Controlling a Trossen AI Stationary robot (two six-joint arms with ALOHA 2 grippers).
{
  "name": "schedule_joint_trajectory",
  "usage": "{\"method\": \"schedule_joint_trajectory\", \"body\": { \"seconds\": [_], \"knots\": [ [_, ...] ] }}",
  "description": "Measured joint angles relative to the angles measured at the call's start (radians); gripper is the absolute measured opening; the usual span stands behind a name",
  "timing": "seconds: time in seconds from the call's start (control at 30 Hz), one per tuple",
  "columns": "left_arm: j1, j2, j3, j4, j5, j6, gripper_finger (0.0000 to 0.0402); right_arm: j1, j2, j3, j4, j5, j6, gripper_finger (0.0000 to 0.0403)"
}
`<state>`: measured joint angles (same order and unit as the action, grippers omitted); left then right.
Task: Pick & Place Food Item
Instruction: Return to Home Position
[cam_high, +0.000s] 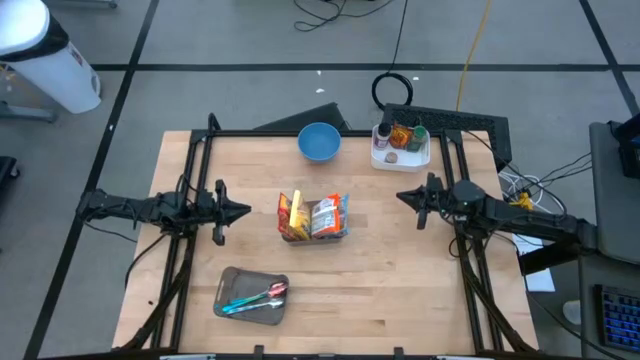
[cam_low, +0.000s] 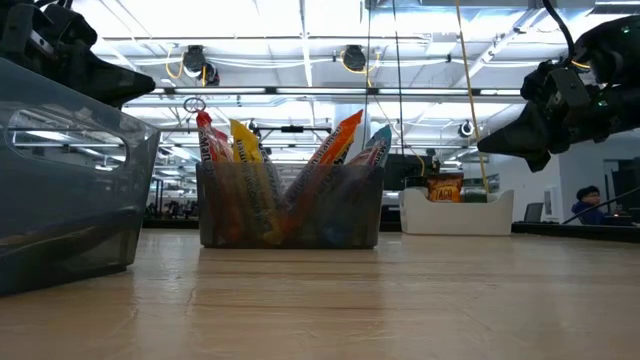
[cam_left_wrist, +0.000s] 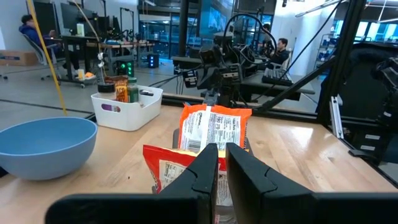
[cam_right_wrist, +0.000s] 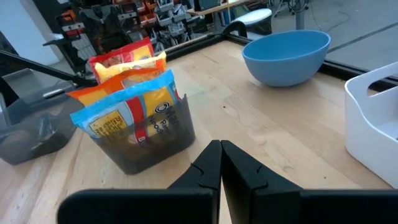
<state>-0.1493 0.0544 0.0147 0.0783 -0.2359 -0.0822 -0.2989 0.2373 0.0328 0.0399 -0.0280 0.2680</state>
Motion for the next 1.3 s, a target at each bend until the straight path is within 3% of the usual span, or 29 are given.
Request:
{"method": "schedule_joint_trajectory", "body": {
  "seconds": [0.4, 1.3],
  "knots": [
    [0.0, 0.0, 0.002, 0.001, 0.0, 0.0, 0.0042, 0.0, -0.197, 0.0, 0.002, 0.0, 0.0, 0.0],
    [0.0, 0.0, 0.002, 0.001, 0.0, 0.0, 0.0042, 0.041, -0.228, 0.0, 0.002, 0.0, 0.0, 0.0]
  ]
}}
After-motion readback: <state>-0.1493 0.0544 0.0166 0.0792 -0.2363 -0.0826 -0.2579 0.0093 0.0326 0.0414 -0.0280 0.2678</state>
